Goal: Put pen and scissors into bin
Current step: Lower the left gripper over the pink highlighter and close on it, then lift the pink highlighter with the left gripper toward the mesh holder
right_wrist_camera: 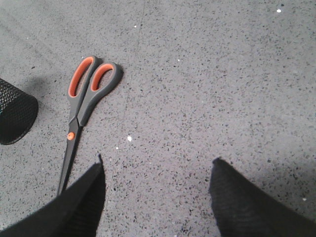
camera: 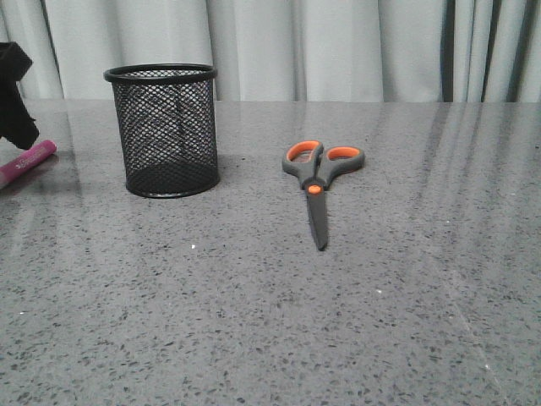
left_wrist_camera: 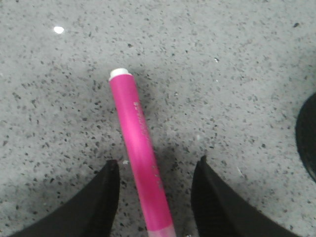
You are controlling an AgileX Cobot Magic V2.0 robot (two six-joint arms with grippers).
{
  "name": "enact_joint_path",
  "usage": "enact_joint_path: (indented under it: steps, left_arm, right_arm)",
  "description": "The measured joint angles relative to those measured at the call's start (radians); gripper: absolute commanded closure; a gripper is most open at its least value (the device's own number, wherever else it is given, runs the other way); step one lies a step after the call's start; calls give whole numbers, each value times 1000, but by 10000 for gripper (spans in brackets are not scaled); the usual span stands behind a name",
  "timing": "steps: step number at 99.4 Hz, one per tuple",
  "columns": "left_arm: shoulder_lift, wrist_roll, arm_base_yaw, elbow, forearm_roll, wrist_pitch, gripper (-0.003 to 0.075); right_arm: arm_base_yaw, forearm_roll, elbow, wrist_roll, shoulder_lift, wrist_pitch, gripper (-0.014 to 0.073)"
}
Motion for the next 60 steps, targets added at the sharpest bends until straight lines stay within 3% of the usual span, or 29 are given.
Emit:
enact_joint_path:
  steps: [60]
  left_arm:
    - [68,2,0,-2,13,-34,406]
  right_arm:
    - [0,0,0,0,0,-7,181]
